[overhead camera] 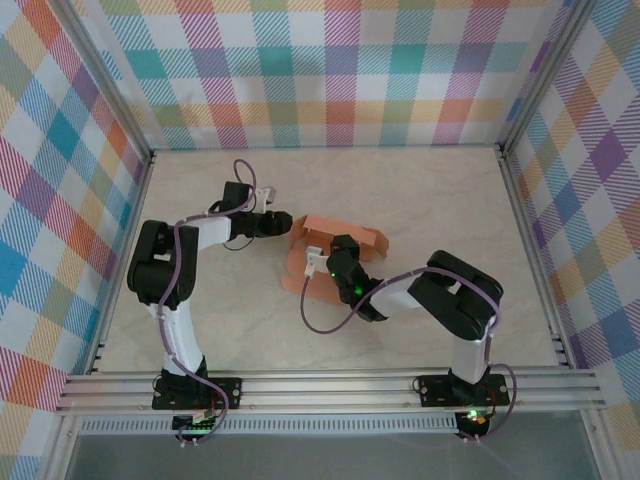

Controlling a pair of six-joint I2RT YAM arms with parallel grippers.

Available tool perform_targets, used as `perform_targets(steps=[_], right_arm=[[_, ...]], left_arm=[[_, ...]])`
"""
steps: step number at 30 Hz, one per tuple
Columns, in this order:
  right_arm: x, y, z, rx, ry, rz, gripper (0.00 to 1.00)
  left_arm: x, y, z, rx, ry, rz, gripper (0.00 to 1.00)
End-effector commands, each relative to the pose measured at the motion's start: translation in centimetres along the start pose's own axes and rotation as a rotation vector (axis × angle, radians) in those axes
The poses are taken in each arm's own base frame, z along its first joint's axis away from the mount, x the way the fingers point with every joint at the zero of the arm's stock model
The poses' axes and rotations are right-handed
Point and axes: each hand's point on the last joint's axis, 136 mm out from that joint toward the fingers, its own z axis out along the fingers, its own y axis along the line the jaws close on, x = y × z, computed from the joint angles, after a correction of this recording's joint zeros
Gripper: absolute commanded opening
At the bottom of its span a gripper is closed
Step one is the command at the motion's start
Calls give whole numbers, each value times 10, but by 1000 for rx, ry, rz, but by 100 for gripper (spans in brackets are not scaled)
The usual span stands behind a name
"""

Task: Fold the paper box

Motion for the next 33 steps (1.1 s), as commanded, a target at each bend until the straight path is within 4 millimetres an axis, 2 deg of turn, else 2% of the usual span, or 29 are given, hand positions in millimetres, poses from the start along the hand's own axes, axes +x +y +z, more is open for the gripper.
perform_targets(steps=[1,5,10,15,18,23,26,33], right_arm=[[0,26,-3,-139,-28,-2,0],[1,24,-1,-100,-41,-44,0],[4,17,1,-87,-49,-33,0],[-3,10,-9,-147,-140,-3,0],[-4,2,-13,-132,-158,-24,0],[-4,1,-26,-161,-169,-45,0],[-6,-2,-30,-186,-173,-2,0],[-14,1,-28,-246,-190,5,0]], left_arm=[[-12,-31,-10,79,-88,112,48],[-5,-41,-8,98,-122,147,46],[-5,-51,-9,102,-166,156,48],[3,-64,-8,108,-163,161,48],[6,-70,-15,120,-192,137,48],[16,-60,-40,8,-229,112,53],[14,-51,-58,-73,-250,113,57],[9,-36,-64,-122,-218,62,64]])
